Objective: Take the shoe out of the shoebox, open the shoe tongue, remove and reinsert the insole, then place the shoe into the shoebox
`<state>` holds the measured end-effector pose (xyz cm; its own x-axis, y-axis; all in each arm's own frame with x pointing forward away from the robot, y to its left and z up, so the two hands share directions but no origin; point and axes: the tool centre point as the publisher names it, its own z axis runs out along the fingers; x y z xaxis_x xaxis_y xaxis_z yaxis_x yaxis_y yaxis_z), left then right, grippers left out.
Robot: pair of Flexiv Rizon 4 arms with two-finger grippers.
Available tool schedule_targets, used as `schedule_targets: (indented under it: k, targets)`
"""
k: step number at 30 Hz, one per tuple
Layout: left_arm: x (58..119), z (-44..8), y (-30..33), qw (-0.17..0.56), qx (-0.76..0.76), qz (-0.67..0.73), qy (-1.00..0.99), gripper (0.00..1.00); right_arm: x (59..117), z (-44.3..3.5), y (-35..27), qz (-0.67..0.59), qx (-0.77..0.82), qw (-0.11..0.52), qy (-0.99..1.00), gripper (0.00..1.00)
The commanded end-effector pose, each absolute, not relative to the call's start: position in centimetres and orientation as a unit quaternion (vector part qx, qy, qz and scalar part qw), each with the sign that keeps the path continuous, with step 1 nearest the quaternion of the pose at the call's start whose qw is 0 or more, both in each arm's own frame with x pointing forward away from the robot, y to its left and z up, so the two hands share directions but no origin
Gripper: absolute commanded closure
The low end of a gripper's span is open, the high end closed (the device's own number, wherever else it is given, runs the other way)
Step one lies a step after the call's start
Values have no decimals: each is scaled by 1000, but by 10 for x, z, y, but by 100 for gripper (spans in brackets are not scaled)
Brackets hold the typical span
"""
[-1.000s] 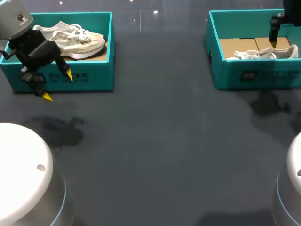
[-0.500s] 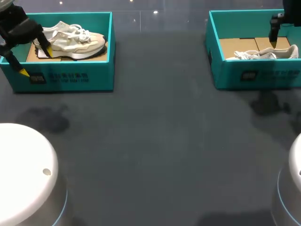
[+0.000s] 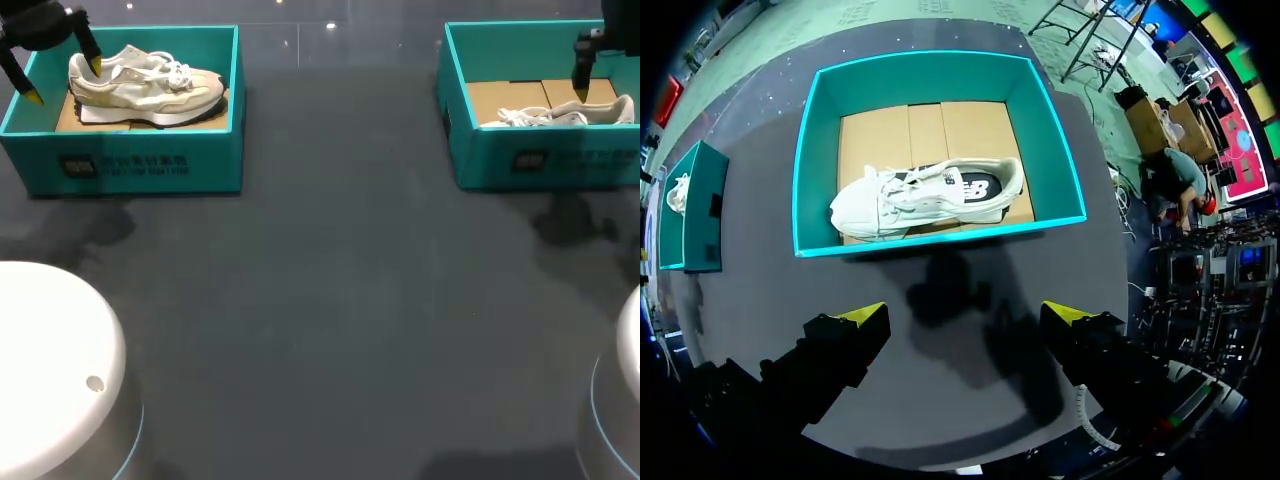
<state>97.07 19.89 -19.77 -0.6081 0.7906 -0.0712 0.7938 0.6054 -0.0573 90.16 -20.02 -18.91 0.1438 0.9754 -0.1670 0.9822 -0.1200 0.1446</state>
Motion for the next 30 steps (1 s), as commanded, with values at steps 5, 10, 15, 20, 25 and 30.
schedule_targets:
  k: [5,10,15,20,25,30]
  targets:
    - [984,-197,202,-16,442,-39,896,0,901,-189,-200,-16,748,111,654,0]
    - [983,-201,199,-21,446,-39,894,0,901,-189,-200,-16,748,111,654,0]
    - [1014,-207,211,-20,514,-17,858,0,901,-189,-200,-16,748,111,654,0]
    - [1052,-212,232,-13,553,15,833,0,901,-189,-200,-16,748,111,654,0]
    - [1077,-209,245,-6,633,33,773,0,901,-189,-200,-16,748,111,654,0]
    - [1084,-209,249,-7,636,27,771,0,901,-189,-200,-16,748,111,654,0]
